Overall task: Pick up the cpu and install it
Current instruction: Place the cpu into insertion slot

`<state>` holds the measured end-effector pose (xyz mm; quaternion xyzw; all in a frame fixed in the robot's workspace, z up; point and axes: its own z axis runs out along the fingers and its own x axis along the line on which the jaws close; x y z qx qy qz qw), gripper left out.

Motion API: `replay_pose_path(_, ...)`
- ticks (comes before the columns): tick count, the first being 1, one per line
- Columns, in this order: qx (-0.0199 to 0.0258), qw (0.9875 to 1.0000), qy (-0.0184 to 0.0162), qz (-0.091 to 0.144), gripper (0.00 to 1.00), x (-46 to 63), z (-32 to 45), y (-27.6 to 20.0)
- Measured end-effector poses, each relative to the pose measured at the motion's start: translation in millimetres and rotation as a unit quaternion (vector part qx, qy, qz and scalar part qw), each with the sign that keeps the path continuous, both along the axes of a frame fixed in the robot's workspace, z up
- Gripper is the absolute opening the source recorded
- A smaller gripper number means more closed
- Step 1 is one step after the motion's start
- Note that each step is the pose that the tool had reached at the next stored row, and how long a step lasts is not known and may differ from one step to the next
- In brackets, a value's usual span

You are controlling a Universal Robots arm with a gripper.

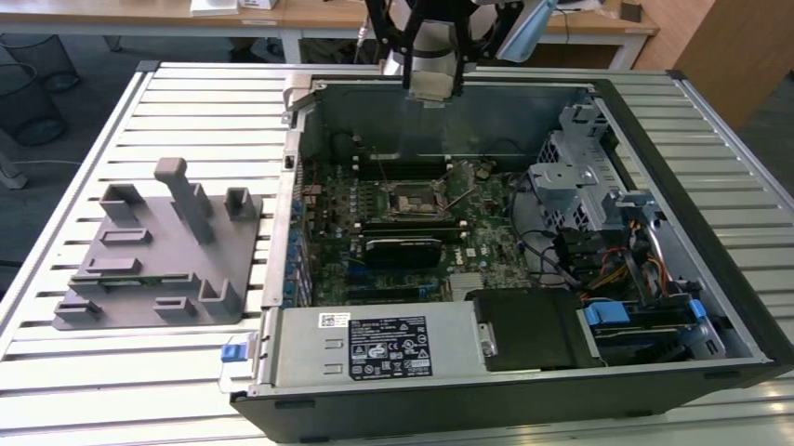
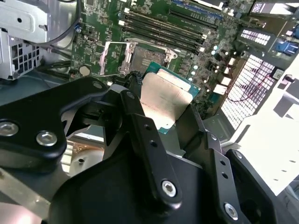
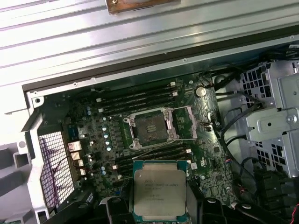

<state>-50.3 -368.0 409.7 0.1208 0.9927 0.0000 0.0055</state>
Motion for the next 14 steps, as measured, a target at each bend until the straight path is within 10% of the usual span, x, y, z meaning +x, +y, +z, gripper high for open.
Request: replay_pose_path(14, -0.0004, 0.9991, 0.0, -0.042, 0.54, 0.0, -0.1, 0.1)
